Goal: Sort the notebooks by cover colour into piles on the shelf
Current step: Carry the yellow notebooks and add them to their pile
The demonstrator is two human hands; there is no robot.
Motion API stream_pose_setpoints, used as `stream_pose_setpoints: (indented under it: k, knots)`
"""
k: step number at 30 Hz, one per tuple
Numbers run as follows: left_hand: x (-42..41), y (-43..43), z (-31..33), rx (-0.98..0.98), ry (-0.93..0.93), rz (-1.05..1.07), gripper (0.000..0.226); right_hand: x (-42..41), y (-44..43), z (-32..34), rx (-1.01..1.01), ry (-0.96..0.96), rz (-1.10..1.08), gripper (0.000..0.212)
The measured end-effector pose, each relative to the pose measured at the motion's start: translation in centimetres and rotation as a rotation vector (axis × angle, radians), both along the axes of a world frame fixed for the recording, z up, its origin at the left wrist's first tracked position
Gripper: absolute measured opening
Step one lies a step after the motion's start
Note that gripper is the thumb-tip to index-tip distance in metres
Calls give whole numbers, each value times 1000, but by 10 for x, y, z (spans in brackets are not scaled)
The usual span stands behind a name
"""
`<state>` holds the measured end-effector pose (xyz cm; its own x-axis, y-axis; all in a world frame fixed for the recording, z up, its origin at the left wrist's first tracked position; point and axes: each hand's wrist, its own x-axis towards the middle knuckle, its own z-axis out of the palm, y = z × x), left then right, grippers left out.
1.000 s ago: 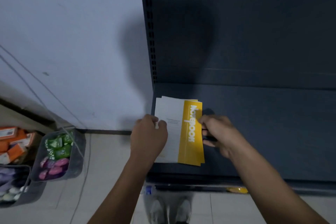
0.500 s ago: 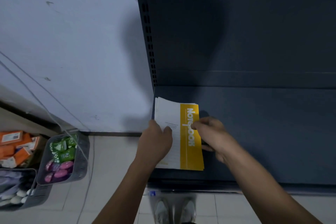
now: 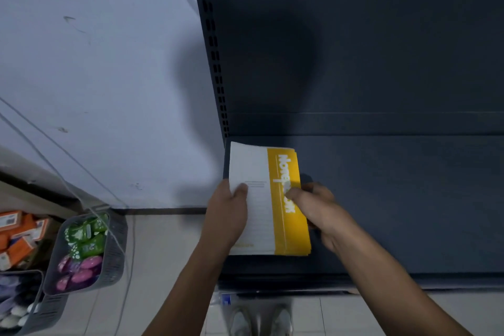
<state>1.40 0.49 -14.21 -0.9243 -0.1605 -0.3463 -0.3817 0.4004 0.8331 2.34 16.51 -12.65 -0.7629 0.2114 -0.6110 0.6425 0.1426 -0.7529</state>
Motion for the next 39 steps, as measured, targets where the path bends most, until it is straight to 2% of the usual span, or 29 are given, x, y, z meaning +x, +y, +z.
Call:
stream_pose_setpoints:
  k: [5, 8, 12, 16, 20, 25, 31, 39]
  knots:
    - [-2, 11, 11, 92, 13, -66, 23, 15, 9, 12, 29, 51, -63, 19]
    - [-1, 27, 20, 73, 41, -157, 22, 26, 17, 20, 54, 67, -175, 20]
    - [8, 53, 34, 27, 111, -299, 27, 45, 37, 31, 84, 122, -301, 11]
    - [22, 81, 49, 30, 120, -421, 34, 69, 64, 45, 105, 147, -396, 16]
    - [28, 120, 61, 12, 154, -517, 27, 94, 98, 54, 93, 173, -485, 16]
    - [49, 192, 71, -32, 216, -645, 21, 134, 162, 64, 81, 195, -592, 11]
    - [93, 307, 73, -58, 246, -790, 12, 199, 266, 62, 63, 180, -721, 18]
    - [166, 465, 70, -94, 271, -973, 21, 292, 409, 62, 77, 199, -882, 15]
